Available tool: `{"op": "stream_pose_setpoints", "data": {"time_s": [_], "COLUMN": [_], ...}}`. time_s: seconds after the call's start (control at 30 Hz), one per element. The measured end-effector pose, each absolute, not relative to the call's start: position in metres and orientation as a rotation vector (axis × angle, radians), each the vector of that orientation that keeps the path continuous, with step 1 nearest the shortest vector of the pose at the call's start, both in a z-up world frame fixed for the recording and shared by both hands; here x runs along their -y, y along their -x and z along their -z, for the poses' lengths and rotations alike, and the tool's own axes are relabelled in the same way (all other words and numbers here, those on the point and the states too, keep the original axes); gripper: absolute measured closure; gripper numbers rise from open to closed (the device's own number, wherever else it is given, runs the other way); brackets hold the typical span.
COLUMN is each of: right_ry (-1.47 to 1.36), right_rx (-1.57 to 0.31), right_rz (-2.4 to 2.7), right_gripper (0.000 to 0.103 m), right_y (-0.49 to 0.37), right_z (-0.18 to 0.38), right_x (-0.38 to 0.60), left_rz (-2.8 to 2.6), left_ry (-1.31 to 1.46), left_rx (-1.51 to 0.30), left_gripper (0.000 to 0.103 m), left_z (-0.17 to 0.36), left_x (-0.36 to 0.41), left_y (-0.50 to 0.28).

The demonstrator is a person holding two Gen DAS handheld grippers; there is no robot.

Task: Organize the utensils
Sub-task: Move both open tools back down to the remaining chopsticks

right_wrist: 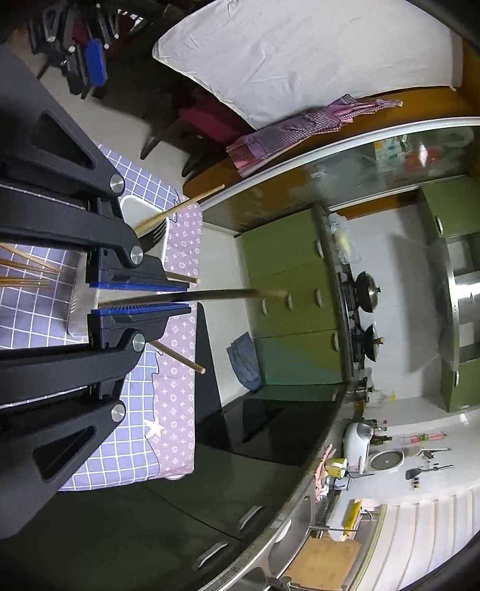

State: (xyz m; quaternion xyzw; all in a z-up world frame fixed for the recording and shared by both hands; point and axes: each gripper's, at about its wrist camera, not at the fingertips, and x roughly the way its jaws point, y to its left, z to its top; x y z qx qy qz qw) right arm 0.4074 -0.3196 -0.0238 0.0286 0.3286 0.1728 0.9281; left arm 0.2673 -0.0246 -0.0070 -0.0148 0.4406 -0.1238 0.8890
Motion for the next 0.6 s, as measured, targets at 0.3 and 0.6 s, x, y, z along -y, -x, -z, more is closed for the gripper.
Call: {"op": "stream_pose_setpoints", "data": {"time_s": [0.3,0.6], "right_ry": [-0.009,0.063], "right_rx": [-0.636,-0.867], "right_rz": [-0.414,-0.304], "right_gripper": [0.077,0.076], "right_y": [-0.326,-0.298], "right_z": [0.011,0.112], "right_x": [0.343,0.391], "left_rz": [0.295,0.276], "left_ry": [-0.029,-0.055], "left_rx": [-1.037,-1.269], "left_gripper": [0.072,0.072], "left_z": [0.053,0.137], "left_x": [0.065,0.106], "left_y": [-0.276,-0.300]}}
